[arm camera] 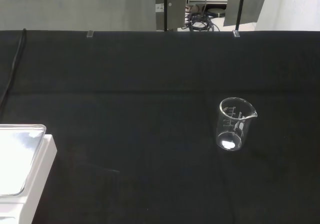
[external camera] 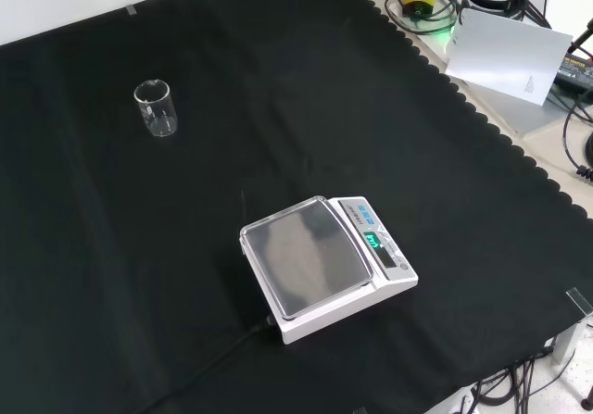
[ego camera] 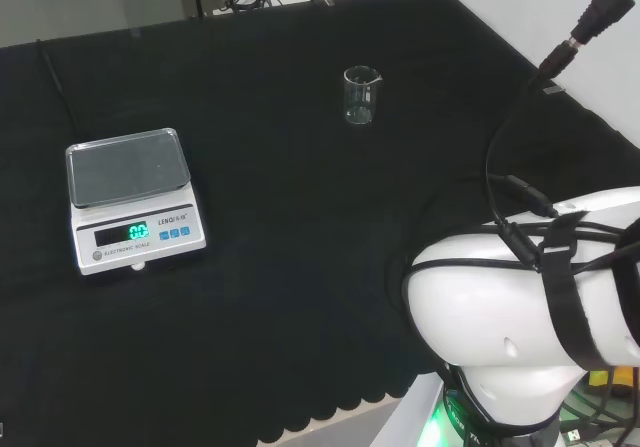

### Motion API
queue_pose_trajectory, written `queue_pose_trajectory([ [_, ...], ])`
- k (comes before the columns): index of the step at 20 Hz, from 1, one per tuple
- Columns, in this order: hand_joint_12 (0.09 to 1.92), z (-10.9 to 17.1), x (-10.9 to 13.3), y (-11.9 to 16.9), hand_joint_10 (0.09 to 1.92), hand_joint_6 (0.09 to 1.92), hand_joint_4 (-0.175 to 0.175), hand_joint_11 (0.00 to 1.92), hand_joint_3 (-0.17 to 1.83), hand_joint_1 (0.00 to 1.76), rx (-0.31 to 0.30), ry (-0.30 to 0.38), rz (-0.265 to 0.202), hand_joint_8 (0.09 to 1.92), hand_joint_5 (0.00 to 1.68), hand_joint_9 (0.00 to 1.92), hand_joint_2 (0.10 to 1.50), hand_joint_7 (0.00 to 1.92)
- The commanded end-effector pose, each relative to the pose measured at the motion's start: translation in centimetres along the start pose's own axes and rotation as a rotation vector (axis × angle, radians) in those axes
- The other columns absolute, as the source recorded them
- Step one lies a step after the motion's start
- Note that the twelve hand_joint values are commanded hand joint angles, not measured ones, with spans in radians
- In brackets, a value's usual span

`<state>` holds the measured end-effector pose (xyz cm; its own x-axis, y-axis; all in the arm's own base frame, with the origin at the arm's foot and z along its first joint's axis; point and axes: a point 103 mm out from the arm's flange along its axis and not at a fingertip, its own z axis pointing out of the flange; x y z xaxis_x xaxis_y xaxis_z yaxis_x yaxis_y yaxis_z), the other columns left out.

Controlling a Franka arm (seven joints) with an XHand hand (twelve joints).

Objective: Pick up the beaker.

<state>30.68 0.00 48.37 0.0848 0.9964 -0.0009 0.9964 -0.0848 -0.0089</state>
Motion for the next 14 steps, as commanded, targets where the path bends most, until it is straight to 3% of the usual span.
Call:
queue_pose_trajectory([
  [1, 1.53, 0.0, -0.1, 0.1, 0.79, 0.09, -0.009, 0.04, 0.25, 0.49, -0.005, -0.01, 0.001, 0.7, 0.08, 0.28, 0.7, 0.0],
  [9, 1.54, 0.5, -0.7, 1.2, 0.8, 0.09, -0.006, 0.0, 0.26, 0.48, 0.014, -0.006, 0.017, 0.68, 0.1, 0.25, 0.72, 0.0],
  [14, 1.53, 3.2, -1.4, 6.7, 0.81, 0.09, -0.005, 0.0, 0.26, 0.48, 0.041, -0.02, 0.046, 0.67, 0.1, 0.25, 0.72, 0.0],
])
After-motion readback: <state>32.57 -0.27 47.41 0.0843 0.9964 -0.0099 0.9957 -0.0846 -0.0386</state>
